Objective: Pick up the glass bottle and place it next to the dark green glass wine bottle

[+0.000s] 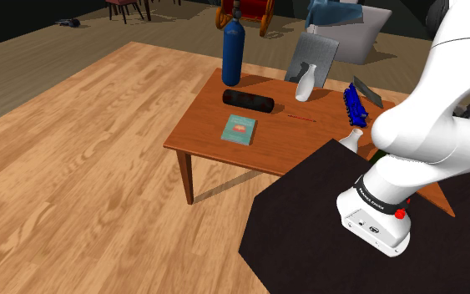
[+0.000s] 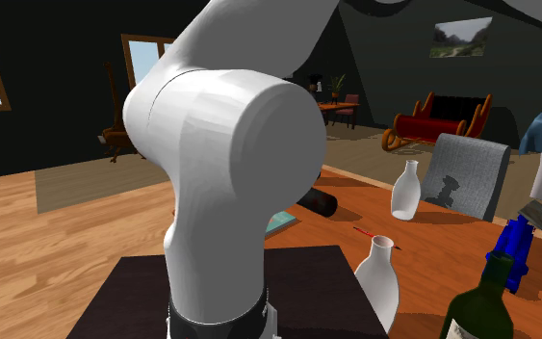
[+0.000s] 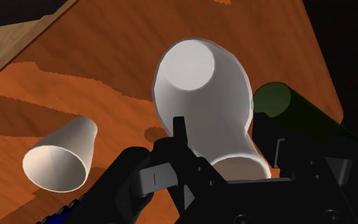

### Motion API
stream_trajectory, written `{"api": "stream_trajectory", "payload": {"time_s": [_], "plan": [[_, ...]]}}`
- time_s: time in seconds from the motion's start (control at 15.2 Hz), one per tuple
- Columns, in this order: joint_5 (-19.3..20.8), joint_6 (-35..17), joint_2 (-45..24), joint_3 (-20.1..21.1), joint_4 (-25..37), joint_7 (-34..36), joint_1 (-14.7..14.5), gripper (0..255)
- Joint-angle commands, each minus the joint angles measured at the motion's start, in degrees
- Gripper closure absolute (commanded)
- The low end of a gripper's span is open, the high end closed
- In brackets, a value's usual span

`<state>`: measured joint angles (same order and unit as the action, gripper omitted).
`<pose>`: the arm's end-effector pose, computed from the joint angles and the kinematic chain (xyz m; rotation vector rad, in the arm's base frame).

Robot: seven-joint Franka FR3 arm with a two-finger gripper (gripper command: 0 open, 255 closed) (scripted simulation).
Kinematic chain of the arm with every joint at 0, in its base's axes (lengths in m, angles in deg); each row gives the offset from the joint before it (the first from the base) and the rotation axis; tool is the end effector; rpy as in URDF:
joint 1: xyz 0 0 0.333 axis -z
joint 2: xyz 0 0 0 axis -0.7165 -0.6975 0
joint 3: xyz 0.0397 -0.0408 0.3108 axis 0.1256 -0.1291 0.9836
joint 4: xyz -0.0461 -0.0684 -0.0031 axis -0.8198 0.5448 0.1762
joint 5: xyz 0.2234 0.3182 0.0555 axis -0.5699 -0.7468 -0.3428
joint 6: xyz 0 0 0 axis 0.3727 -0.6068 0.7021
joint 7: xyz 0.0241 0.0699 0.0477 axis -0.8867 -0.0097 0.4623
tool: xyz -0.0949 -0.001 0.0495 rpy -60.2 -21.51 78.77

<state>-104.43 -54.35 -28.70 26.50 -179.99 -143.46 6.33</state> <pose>-0.0848 -0.6140 0.2473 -3.1284 -0.1018 -0.1865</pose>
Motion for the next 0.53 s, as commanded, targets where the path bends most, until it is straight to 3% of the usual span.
{"api": "stream_trajectory", "payload": {"time_s": [0.0,0.46], "plan": [[-1.0,-0.8,-1.0,0.9,0.1,-0.7,0.7,255],[-4.3,-3.5,-4.6,4.1,0.5,-2.7,2.9,255]]}}
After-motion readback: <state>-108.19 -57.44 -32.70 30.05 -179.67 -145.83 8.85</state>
